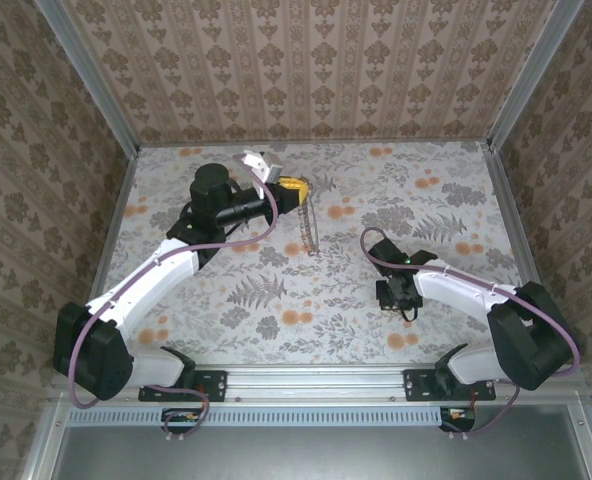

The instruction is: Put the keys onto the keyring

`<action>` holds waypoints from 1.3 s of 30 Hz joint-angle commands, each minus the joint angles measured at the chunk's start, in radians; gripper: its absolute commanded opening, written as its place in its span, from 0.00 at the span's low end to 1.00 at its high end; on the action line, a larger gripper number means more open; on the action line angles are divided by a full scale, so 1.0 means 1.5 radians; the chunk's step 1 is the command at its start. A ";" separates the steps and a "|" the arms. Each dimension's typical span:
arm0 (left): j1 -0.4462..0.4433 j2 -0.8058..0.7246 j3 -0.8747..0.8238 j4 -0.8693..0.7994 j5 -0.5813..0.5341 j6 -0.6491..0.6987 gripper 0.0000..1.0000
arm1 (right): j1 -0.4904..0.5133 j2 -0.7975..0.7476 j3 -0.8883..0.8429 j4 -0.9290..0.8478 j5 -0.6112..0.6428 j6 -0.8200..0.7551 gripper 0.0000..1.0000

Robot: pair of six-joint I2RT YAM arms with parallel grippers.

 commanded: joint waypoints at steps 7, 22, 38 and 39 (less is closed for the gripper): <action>0.008 -0.001 0.007 0.045 0.017 -0.014 0.00 | 0.004 0.032 0.016 -0.020 0.015 -0.013 0.17; 0.008 -0.001 0.004 0.051 0.021 -0.019 0.00 | 0.003 0.011 0.005 -0.020 0.033 0.001 0.20; 0.008 0.001 0.002 0.058 0.023 -0.022 0.00 | 0.003 -0.017 0.001 -0.016 0.036 0.002 0.13; 0.008 0.002 0.001 0.058 0.023 -0.022 0.00 | 0.003 -0.017 0.000 -0.015 0.036 0.001 0.11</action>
